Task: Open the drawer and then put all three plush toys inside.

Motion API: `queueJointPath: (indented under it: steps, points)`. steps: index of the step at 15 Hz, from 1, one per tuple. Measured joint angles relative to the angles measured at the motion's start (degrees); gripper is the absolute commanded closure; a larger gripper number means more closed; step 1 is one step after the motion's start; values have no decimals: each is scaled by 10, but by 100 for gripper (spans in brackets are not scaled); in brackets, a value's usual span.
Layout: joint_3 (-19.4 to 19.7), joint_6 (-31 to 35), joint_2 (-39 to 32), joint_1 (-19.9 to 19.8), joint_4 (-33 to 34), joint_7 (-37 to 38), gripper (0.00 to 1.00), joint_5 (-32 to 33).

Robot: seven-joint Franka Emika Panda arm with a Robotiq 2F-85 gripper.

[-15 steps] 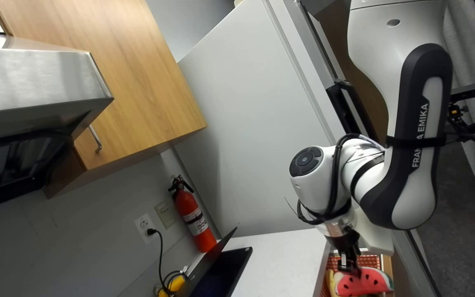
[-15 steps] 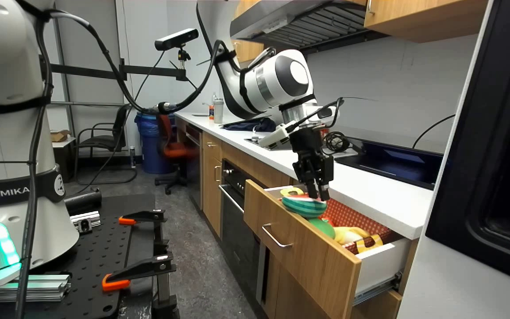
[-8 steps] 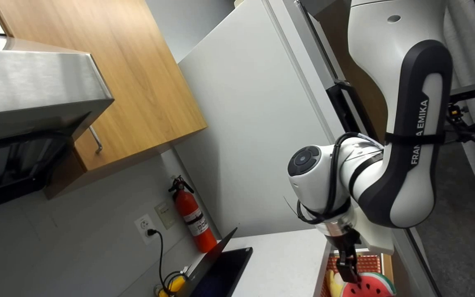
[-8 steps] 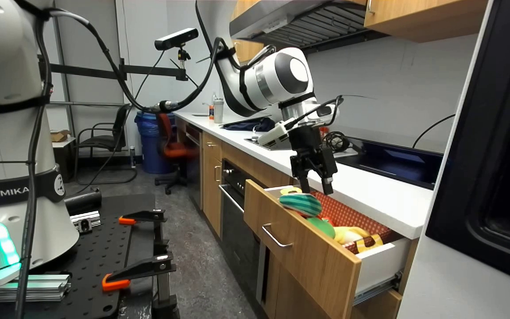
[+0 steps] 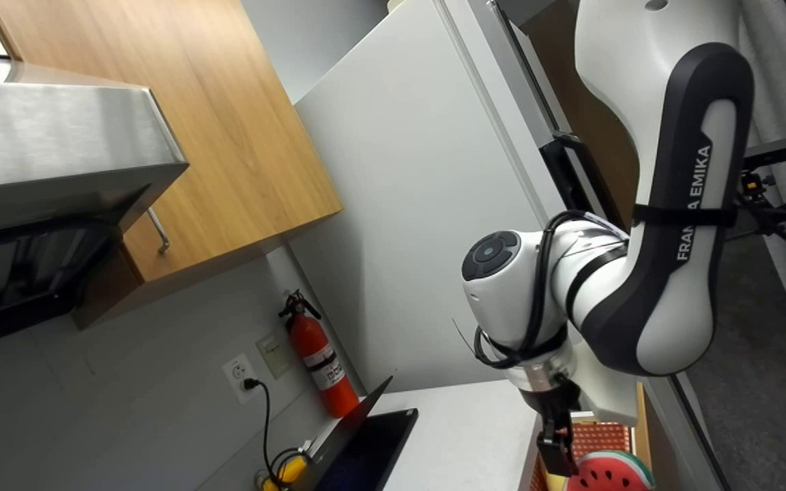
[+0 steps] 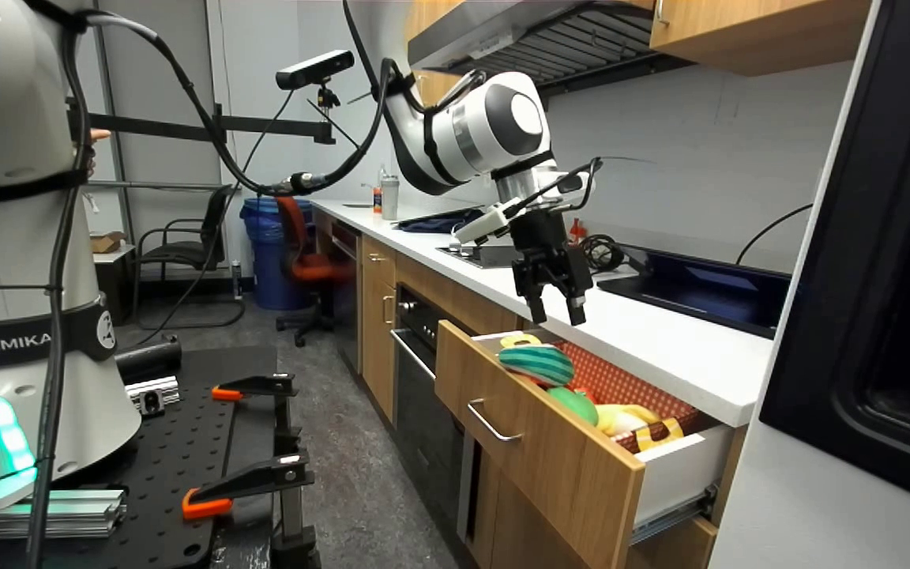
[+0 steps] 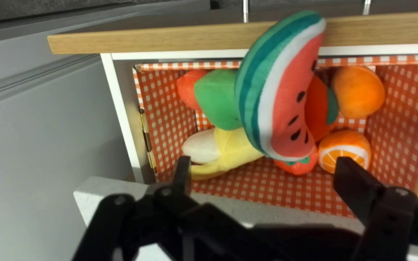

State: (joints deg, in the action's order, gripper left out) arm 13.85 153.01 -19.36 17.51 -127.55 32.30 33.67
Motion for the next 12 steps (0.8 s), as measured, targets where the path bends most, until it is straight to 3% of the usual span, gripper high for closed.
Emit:
queueJointPath:
  steps: [7,8,9,12]
  points:
    - [-11,0,20,-10,6,14,0,-2]
    - [-11,0,20,-13,6,16,8,-2]
    - [-11,0,20,-16,5,18,26,-2]
    - [-11,0,20,-21,4,29,49,1]
